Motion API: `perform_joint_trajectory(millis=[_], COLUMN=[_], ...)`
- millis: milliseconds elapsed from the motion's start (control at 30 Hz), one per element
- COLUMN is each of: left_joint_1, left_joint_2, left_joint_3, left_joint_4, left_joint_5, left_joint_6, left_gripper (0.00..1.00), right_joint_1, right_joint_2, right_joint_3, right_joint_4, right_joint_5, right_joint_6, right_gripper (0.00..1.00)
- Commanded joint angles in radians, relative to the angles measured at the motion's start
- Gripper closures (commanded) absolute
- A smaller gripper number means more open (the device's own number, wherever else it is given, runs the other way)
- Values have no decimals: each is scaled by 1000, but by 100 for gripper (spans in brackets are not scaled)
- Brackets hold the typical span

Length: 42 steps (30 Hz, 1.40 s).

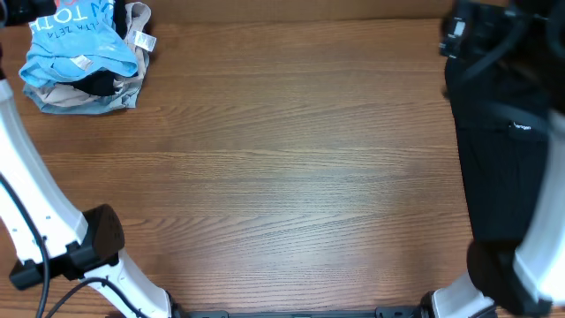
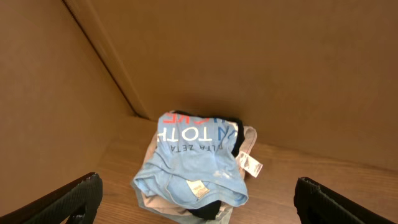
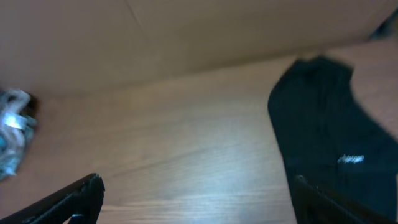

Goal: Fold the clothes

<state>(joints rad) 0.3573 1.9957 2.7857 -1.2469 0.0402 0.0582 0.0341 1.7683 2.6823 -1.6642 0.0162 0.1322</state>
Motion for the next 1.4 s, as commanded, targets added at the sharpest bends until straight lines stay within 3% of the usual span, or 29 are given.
perform_joint_trajectory(millis=[0, 300, 700, 833, 967, 1367], left_joint_1=[-4, -4, -4, -4, -4, -4], left_joint_2=[44, 45, 45, 45, 45, 45], left_joint_3=[-18, -24, -24, -24, -24, -24], left_joint_4=[-13, -14, -14, -14, -14, -14], left_joint_5=[5, 5, 5, 5, 5, 5], left_joint_6=[-13, -13, -14, -13, -13, -13], left_gripper=[0, 0, 0, 0, 0, 0], right_joint_1=[-2, -2, -2, 4, 50, 136], right_joint_2=[-84, -208, -192, -187, -227, -591], right_joint_3=[88, 90, 76, -21, -212, -1226], right_joint_4=[-29, -29, -29, 6, 160, 1019], right_joint_5=[17, 17, 17, 17, 17, -49], right_joint_6=[-9, -9, -9, -6, -6, -2], right_gripper=[0, 0, 0, 0, 0, 0])
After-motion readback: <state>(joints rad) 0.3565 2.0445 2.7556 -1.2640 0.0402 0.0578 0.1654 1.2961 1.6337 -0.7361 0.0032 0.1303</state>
